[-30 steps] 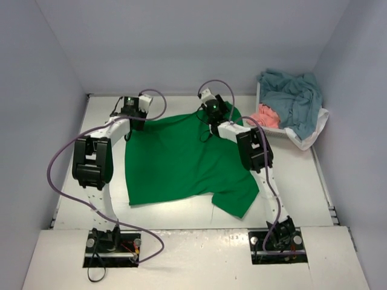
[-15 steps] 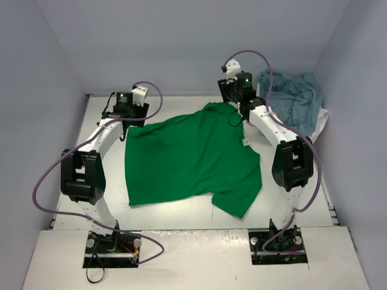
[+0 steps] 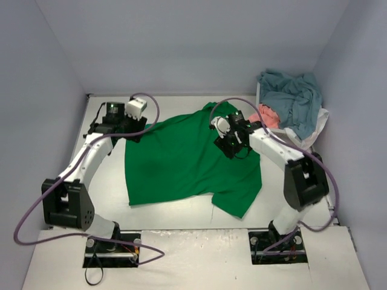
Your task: Fold and stack the t-shirts
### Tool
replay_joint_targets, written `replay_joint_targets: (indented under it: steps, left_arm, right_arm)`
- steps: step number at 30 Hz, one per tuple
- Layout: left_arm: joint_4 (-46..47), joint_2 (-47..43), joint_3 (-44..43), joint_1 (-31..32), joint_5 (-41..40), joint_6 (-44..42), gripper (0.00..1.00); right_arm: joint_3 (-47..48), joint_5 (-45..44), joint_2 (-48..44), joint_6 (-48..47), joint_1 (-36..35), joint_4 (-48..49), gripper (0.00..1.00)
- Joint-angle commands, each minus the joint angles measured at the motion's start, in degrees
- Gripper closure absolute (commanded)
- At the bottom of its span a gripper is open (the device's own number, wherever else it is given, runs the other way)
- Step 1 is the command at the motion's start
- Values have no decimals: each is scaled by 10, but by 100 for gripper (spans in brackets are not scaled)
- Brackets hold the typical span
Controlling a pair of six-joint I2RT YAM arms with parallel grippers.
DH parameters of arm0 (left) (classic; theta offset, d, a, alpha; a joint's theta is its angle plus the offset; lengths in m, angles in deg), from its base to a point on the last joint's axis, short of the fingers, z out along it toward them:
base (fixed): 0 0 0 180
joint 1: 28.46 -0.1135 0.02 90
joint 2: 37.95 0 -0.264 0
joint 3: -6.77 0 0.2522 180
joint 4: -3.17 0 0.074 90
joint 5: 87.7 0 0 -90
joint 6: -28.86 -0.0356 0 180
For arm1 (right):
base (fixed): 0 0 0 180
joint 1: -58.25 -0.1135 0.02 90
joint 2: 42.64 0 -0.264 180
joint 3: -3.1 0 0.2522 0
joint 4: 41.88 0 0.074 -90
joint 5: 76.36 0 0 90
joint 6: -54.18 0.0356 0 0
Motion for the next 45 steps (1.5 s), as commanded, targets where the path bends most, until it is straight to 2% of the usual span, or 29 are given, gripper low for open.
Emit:
replay_joint_targets:
  steps: [1, 8, 12, 17, 21, 24, 27, 28, 30, 31, 32, 36, 45]
  left_arm:
    - [-38, -54, 20, 8, 51, -32, 48]
    - [-117, -91, 67, 27, 75, -80, 48]
    - [-131, -76, 77, 30, 42, -89, 48]
    - [-176, -53, 62, 31, 52, -107, 48]
    - [-120, -45, 53, 33, 2, -99, 48]
    - [-84, 7, 10, 34, -23, -89, 48]
    - [-66, 81, -44, 34, -31, -80, 48]
    - [-52, 116, -57, 33, -32, -79, 48]
    - [-42, 151, -84, 34, -40, -77, 49]
    - [-33, 183, -109, 32, -41, -77, 49]
    - [-30, 200, -121, 32, -45, -77, 49]
    - [-21, 275, -181, 32, -57, -78, 49]
    - [4, 336, -231, 19, -60, -69, 57]
  right_arm:
    - [-21, 12, -97, -37, 4, -13, 47]
    - [-84, 1, -130, -39, -2, -17, 48]
    - [-92, 11, -127, -28, -4, -16, 48]
    - [-103, 8, -140, -23, -14, -17, 49]
    - [-110, 15, -135, -19, -15, -16, 50]
    - [-108, 34, -124, -13, -23, -16, 52]
    - [-99, 52, -110, -6, -28, -13, 58]
    - [-96, 56, -104, -3, -29, -14, 70]
    - [-92, 63, -93, -1, -31, -13, 83]
    - [-91, 65, -88, 0, -33, -13, 94]
    - [-88, 65, -79, 0, -33, -13, 98]
    - [-86, 74, -72, 0, -33, -10, 100]
    - [-84, 78, -72, 13, -34, -5, 100]
